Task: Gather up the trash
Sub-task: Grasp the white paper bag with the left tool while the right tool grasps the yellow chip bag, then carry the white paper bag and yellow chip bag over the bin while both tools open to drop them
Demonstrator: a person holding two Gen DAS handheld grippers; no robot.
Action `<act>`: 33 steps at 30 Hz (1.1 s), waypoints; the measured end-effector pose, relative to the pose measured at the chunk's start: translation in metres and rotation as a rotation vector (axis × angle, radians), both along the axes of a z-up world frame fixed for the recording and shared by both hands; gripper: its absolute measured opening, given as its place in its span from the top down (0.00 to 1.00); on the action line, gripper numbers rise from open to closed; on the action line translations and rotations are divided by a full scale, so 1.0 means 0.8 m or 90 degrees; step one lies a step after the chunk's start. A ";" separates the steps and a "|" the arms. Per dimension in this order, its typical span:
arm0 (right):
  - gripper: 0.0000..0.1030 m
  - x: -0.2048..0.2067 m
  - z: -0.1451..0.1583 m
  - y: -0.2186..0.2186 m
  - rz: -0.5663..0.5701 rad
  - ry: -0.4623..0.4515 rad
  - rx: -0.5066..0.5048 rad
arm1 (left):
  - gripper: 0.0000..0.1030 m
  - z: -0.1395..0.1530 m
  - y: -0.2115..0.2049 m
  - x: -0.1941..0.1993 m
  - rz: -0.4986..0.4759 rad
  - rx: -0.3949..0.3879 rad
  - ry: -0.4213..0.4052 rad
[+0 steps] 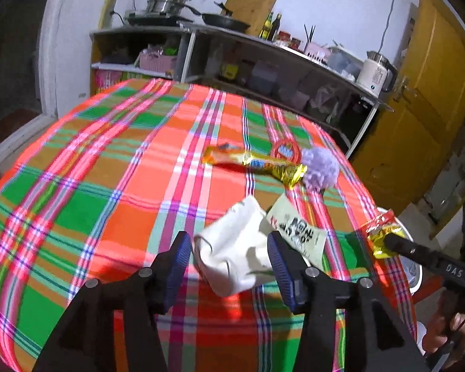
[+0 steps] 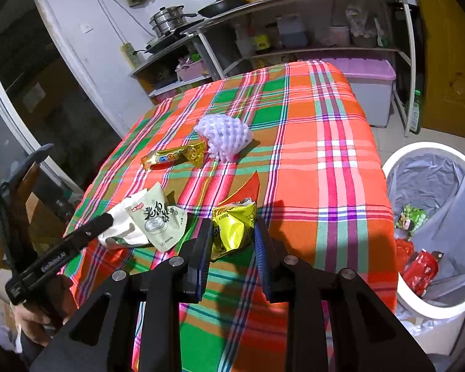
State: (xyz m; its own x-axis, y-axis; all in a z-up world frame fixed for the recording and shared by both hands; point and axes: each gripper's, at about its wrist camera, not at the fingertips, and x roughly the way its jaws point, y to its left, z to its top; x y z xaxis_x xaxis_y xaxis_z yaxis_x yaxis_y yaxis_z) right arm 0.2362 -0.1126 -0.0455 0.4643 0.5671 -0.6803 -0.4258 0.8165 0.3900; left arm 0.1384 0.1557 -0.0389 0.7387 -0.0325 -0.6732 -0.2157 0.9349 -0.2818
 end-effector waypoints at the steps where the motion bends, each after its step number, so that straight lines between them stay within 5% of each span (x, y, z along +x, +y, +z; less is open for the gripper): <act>1: 0.73 0.000 0.000 0.000 0.000 0.001 0.000 | 0.50 -0.004 0.000 0.002 -0.001 -0.003 0.010; 7: 0.73 -0.001 -0.001 0.000 -0.001 0.001 -0.002 | 0.50 -0.021 0.000 0.005 0.004 -0.011 0.038; 10: 0.73 0.000 -0.002 -0.001 -0.001 0.002 -0.003 | 0.69 -0.017 -0.004 0.001 0.004 0.005 0.028; 23: 0.73 -0.009 0.013 -0.007 -0.002 -0.020 0.004 | 0.71 0.034 0.008 -0.027 0.064 0.041 -0.050; 33: 0.73 -0.026 0.045 -0.031 -0.020 -0.063 0.017 | 0.71 0.077 -0.035 -0.031 0.010 0.058 -0.106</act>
